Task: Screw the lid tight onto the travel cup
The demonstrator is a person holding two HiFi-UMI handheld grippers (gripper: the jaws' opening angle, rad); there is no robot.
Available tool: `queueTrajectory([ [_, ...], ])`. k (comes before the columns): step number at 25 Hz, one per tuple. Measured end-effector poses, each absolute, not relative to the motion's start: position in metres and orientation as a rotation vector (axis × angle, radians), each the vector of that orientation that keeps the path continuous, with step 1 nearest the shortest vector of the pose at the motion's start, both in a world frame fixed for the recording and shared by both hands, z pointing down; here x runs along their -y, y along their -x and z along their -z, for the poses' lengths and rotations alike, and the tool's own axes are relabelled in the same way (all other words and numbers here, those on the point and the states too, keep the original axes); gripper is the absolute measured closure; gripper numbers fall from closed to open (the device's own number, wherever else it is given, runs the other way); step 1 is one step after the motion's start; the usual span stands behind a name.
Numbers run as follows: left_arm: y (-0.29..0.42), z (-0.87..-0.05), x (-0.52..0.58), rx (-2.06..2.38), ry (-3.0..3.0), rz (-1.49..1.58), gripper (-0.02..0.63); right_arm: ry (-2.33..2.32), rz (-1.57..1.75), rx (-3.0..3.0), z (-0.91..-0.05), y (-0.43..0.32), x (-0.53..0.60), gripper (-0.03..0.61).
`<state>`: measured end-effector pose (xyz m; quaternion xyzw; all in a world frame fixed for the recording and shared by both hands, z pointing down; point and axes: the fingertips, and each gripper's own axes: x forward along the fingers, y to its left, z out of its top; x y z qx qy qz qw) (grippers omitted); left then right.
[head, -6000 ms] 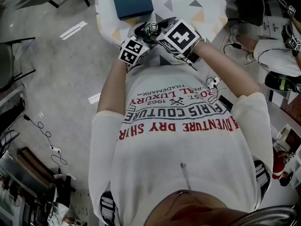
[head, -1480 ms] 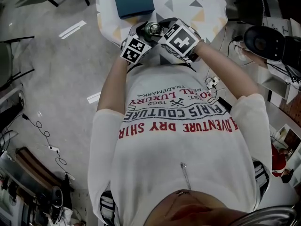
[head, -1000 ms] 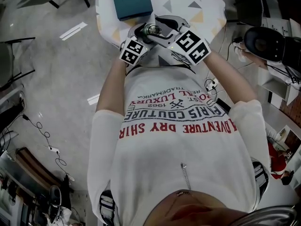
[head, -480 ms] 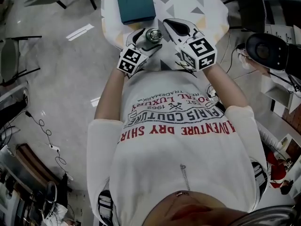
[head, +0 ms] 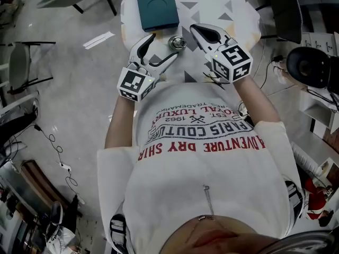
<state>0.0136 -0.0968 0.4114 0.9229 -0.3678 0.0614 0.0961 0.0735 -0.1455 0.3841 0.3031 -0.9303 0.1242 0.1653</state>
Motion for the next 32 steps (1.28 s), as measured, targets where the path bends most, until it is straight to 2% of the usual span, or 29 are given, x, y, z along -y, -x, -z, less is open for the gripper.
queueTrajectory([
  [3, 0.001, -0.377, 0.11, 1.264, -2.728, -0.084, 0.395, -0.858, -0.339, 2.735, -0.367, -0.073, 0.143, 0.568],
  [5, 0.009, -0.356, 0.116, 1.36, -2.719, -0.032, 0.449, -0.881, -0.319, 2.776, -0.354, -0.075, 0.144, 0.568],
  [8, 0.019, -0.337, 0.123, 1.452, -2.689, -0.007, 0.578, -0.917, -0.269, 2.8, -0.342, -0.079, 0.144, 0.568],
  [9, 0.02, -0.332, 0.124, 1.453, -2.683, 0.002, 0.599, -0.925, -0.247, 2.803, -0.339, -0.079, 0.144, 0.568],
  [20, 0.028, -0.309, 0.126, 1.497, -2.67, 0.001, 0.603, -0.945, -0.056, 2.828, -0.318, -0.076, 0.139, 0.568],
  [32, 0.026, -0.31, 0.122, 1.483, -2.648, 0.009, 0.603, -0.955, -0.033, 2.811, -0.324, -0.067, 0.127, 0.568],
])
